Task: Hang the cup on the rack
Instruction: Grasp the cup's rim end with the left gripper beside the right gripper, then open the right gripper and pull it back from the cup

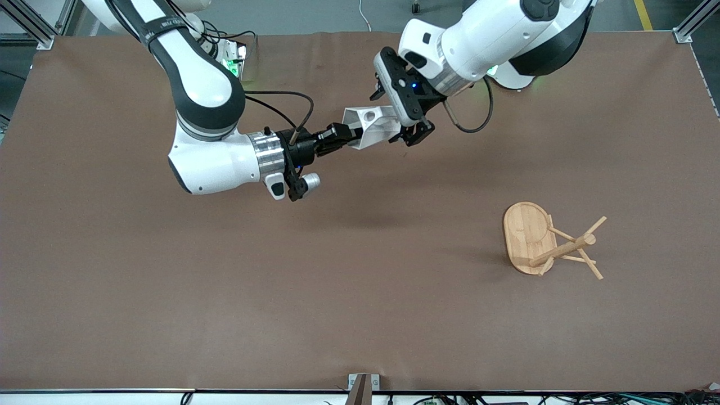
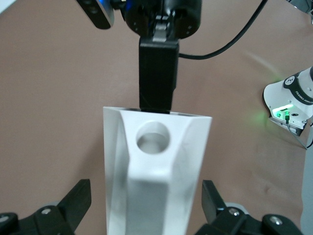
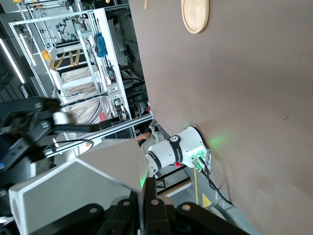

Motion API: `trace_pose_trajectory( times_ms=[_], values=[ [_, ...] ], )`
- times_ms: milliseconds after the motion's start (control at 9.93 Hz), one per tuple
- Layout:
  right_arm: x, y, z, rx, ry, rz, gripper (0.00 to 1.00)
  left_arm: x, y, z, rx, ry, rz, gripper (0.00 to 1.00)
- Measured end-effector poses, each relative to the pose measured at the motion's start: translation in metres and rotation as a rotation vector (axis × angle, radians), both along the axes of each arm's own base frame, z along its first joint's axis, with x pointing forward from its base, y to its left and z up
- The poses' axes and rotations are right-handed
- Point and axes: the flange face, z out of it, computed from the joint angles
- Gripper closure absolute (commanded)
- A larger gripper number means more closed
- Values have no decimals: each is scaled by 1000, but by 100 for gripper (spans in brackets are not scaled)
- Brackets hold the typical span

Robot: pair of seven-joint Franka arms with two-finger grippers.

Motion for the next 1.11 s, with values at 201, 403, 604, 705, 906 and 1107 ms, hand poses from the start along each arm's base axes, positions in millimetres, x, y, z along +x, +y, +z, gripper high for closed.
trace_pose_trajectory(
  times_ms=[201,403,604,705,906,1107],
  values=[
    [-3,-1,1,-16,17,-5,99,0,-1,-3,1,6,-3,10],
    [-4,-2,1,-25,33,-11,99,-3,-3,-2,3,7,-9,76],
    [-4,-3,1,-30,39,-9,99,-6,-5,-1,8,9,-11,97],
    [-5,-3,1,-31,39,-7,98,-7,-6,-1,9,10,-10,99],
    [-5,-3,2,-41,61,-16,1,-8,-6,-1,10,12,-9,100],
    [-6,-2,4,-77,137,-47,0,-9,-8,-2,11,16,-6,100]
  ],
)
